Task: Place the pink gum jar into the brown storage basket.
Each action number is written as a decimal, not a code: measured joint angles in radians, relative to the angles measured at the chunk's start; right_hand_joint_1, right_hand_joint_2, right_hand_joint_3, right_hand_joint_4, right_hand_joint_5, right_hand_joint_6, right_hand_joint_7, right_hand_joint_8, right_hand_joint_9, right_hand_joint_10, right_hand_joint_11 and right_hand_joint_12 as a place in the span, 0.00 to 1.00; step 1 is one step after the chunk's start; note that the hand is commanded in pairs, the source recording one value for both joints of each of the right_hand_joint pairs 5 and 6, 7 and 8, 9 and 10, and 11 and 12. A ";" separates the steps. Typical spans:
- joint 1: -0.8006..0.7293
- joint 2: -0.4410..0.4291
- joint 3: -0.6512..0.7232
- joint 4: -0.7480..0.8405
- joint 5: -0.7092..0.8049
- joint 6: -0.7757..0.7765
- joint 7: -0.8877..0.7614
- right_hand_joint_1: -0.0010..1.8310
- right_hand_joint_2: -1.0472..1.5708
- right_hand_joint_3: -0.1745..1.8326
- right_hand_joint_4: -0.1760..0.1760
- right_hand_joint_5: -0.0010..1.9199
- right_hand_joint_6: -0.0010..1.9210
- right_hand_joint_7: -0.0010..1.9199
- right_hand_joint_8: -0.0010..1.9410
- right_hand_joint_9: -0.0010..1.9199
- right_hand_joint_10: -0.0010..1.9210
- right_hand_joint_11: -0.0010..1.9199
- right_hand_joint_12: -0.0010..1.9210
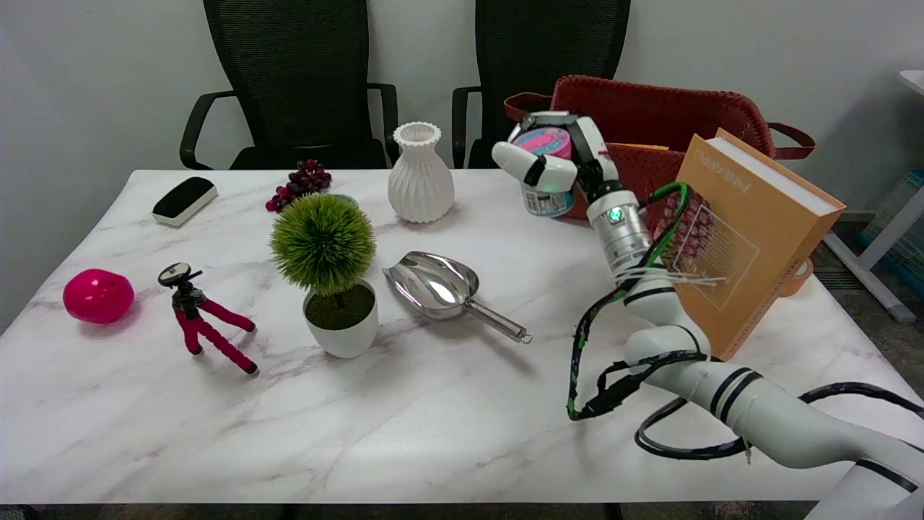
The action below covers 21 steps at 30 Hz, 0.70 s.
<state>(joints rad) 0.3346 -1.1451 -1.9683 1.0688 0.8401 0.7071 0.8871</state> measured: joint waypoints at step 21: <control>0.265 -0.067 0.006 0.077 0.025 -0.118 -0.364 0.57 0.60 0.41 0.50 0.56 0.56 0.99 0.98 0.86 0.86 1.00 1.00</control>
<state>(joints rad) 0.5993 -1.2119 -1.9619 1.1461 0.8648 0.5892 0.5234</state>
